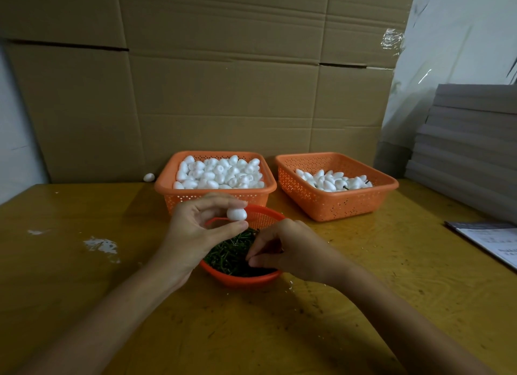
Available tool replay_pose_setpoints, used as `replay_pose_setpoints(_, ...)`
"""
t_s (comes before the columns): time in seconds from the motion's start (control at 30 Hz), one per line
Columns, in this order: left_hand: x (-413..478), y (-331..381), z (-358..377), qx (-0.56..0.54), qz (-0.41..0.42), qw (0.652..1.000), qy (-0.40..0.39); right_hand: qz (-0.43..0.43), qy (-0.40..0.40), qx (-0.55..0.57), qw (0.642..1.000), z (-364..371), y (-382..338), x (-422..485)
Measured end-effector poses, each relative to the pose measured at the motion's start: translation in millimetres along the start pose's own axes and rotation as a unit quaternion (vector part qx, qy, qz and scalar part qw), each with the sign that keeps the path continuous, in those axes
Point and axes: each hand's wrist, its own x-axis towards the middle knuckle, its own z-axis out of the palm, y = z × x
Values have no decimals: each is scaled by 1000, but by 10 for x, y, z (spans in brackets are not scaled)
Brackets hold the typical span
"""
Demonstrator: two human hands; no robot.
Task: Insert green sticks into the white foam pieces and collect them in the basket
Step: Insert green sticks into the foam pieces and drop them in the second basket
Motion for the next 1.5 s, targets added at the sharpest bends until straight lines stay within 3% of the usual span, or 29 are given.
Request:
replay_pose_setpoints(0.17, -6, -9, 14, 14, -16, 1000, 2, -13, 33, 21, 999, 5, 25, 6)
replay_pose_setpoints(0.27, 5, -25, 22, 9, -26, 999, 19, -6, 66, 92, 994, -3, 36, 7)
replay_pose_setpoints(0.47, 3, -27, 25, -48, -39, 997, 55, 10, 94, 274, 957, -84, 48, -25)
replay_pose_setpoints(0.7, 12, -35, 17, -72, -51, 993, 74, 22, 117, 373, 920, -122, 50, -35)
replay_pose_setpoints(1.17, 9, -9, 36, -68, -51, 995, 44, 4, 144, 377, 915, -67, 52, -23)
replay_pose_setpoints(1.5, -50, -20, 101, 74, -8, 997, -12, -33, 130, 298, 945, 32, 68, -5)
